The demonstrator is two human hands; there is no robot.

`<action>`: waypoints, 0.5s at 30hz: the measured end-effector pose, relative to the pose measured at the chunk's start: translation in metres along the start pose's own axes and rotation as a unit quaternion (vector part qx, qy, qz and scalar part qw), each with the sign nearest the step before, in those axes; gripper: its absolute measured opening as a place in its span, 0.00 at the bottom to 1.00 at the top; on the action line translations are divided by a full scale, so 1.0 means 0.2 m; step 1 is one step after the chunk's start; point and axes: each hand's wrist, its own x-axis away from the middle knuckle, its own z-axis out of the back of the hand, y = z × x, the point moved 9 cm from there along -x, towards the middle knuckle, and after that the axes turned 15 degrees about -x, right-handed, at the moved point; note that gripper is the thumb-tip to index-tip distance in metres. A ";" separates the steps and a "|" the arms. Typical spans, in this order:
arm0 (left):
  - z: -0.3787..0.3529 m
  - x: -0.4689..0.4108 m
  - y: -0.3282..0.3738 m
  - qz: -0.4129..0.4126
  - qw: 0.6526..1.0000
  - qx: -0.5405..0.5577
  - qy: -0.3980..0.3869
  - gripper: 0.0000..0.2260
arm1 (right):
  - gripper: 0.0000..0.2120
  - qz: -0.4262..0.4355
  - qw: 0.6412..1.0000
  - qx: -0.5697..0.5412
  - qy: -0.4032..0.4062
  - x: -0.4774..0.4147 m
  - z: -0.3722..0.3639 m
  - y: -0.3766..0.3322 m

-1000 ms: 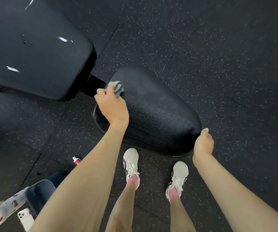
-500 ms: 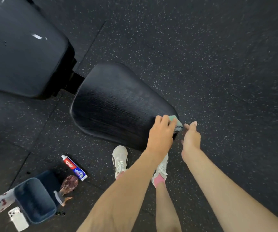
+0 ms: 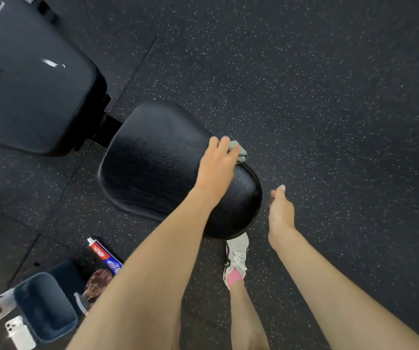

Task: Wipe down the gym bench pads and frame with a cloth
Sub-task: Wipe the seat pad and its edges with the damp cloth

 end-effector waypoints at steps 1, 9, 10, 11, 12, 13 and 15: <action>0.00 -0.01 -0.07 0.008 1.000 0.008 0.006 0.19 | 0.25 0.014 1.000 0.008 -0.001 0.01 -0.02 -0.02; 0.04 -0.07 -0.68 0.098 0.995 0.025 0.011 0.23 | 0.23 0.086 0.995 0.046 -0.001 0.03 -0.17 -0.13; 0.04 -0.08 -0.75 0.109 0.994 0.020 0.013 0.22 | 0.23 0.091 0.995 0.048 0.002 0.03 -0.18 -0.14; 0.05 -0.09 -0.82 0.118 0.993 0.014 0.014 0.22 | 0.23 0.095 0.994 0.050 0.004 0.03 -0.19 -0.14; 0.07 -0.10 -0.89 0.130 0.991 0.010 0.015 0.22 | 0.23 0.099 0.994 0.053 0.005 0.04 -0.21 -0.14; 0.08 -0.10 -0.95 0.151 0.988 0.008 0.014 0.21 | 0.23 0.101 0.993 0.058 0.006 0.04 -0.22 -0.14; 0.08 -0.12 -1.05 0.224 0.974 0.018 0.006 0.21 | 0.22 0.108 0.992 0.069 0.011 0.04 -0.25 -0.14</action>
